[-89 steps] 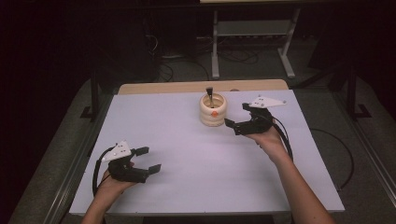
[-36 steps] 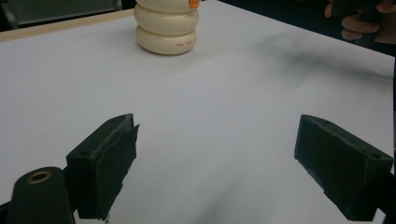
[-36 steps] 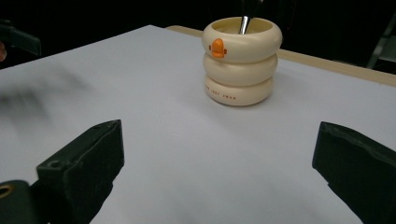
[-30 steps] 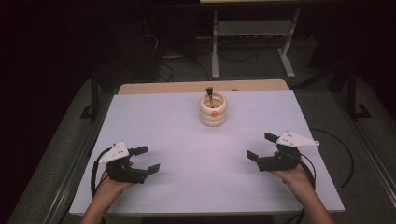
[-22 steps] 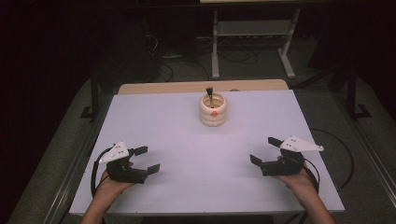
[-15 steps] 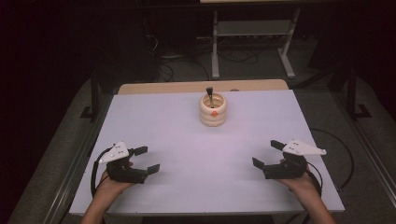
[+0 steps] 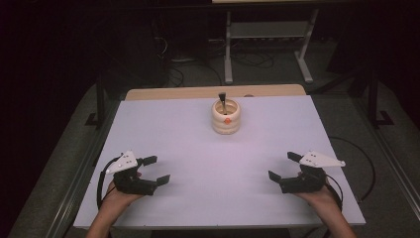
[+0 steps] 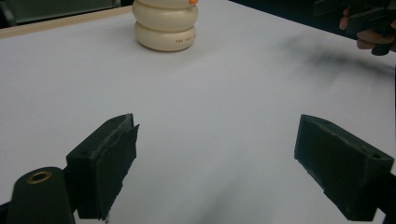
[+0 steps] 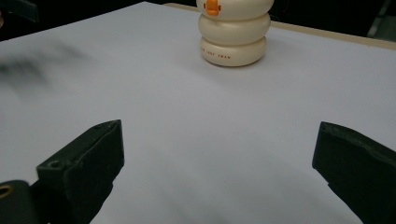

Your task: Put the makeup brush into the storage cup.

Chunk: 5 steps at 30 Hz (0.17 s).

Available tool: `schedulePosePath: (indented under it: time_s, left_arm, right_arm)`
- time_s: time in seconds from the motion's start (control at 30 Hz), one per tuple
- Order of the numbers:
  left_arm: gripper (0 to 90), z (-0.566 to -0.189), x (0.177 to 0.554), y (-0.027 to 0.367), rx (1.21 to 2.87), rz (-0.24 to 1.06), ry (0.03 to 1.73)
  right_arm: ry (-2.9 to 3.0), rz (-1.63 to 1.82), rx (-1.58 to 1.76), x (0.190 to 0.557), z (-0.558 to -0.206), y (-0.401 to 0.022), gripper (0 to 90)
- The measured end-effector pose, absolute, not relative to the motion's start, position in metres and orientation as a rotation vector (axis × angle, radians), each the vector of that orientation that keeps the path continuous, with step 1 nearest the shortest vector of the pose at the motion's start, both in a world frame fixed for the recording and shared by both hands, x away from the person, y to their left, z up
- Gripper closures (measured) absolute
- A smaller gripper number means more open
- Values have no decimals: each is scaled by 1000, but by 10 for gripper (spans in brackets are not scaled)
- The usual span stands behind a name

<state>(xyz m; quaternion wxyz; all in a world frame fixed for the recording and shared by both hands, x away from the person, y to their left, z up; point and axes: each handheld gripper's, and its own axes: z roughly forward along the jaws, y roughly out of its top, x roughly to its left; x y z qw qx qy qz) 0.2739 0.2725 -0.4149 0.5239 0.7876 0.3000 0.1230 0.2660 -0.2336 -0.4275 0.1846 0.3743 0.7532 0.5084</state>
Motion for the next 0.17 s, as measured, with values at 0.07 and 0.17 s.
schedulePosePath:
  time_s: [0.07, 0.17]
  left_arm:
    - [126, -415, 274, 272, 1886, 295, 718]
    - [126, -415, 273, 271, 1888, 293, 716]
  right_arm:
    - [2132, 1428, 1051, 266, -428, -233, 15]
    - [2133, 1428, 1037, 266, -427, -232, 15]
